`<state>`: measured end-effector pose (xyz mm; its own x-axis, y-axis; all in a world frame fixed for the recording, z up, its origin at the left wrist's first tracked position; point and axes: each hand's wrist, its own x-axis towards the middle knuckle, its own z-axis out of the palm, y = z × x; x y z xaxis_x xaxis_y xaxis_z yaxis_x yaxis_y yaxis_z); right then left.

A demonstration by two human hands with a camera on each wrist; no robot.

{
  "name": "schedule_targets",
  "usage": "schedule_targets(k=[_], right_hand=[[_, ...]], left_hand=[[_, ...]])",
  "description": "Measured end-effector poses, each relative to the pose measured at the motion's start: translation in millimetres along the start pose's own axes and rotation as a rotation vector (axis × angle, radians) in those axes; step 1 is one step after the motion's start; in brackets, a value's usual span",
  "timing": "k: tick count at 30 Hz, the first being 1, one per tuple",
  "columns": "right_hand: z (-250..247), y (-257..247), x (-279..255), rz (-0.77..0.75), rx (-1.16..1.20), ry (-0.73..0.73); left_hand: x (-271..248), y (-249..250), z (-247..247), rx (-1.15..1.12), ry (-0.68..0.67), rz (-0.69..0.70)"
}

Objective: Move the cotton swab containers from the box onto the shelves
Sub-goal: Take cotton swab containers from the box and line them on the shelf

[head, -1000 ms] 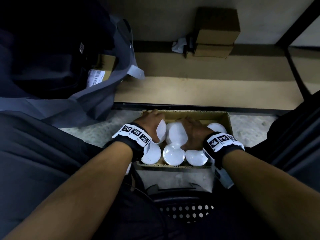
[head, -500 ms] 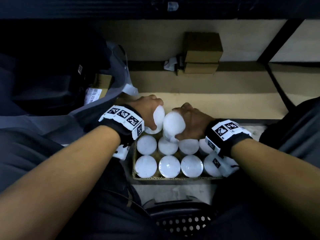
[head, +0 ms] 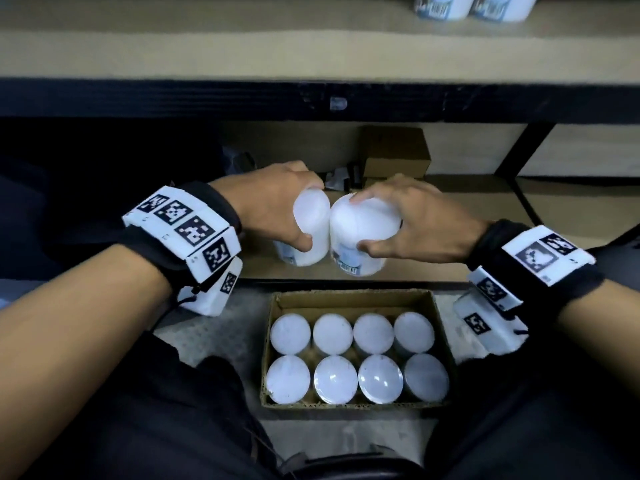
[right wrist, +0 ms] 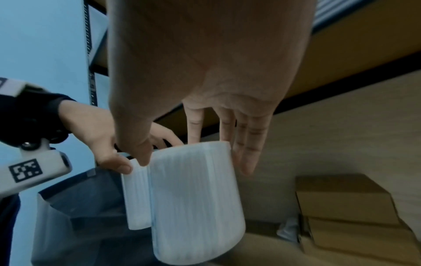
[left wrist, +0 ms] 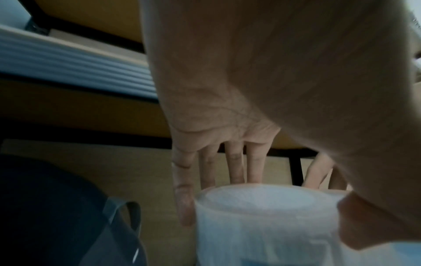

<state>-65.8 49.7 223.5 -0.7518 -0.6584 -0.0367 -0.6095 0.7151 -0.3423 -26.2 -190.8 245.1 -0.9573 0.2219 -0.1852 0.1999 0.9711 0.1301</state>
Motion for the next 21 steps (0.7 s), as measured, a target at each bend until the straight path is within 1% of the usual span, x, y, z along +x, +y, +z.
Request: schedule_targets(k=[6,9,12,17,21], right_hand=[[-45,-18,-13,-0.028,0.011,0.178],[-70,-27,-16,-0.059,0.005,0.252],[-91,-34,-20,-0.070,-0.016,0.273],[-124,-46,-32,-0.069,0.039,0.325],[-151,-52,-34,-0.065,0.073,0.359]], left_hand=[[-17,8,-44,-0.026,0.119,0.010],[-23,14,-67,-0.006,0.152,0.008],[-31,21,-88,0.020,0.166,0.021],[-46,37,-126,0.084,0.225,0.034],[-49,44,-157,0.126,0.256,0.038]])
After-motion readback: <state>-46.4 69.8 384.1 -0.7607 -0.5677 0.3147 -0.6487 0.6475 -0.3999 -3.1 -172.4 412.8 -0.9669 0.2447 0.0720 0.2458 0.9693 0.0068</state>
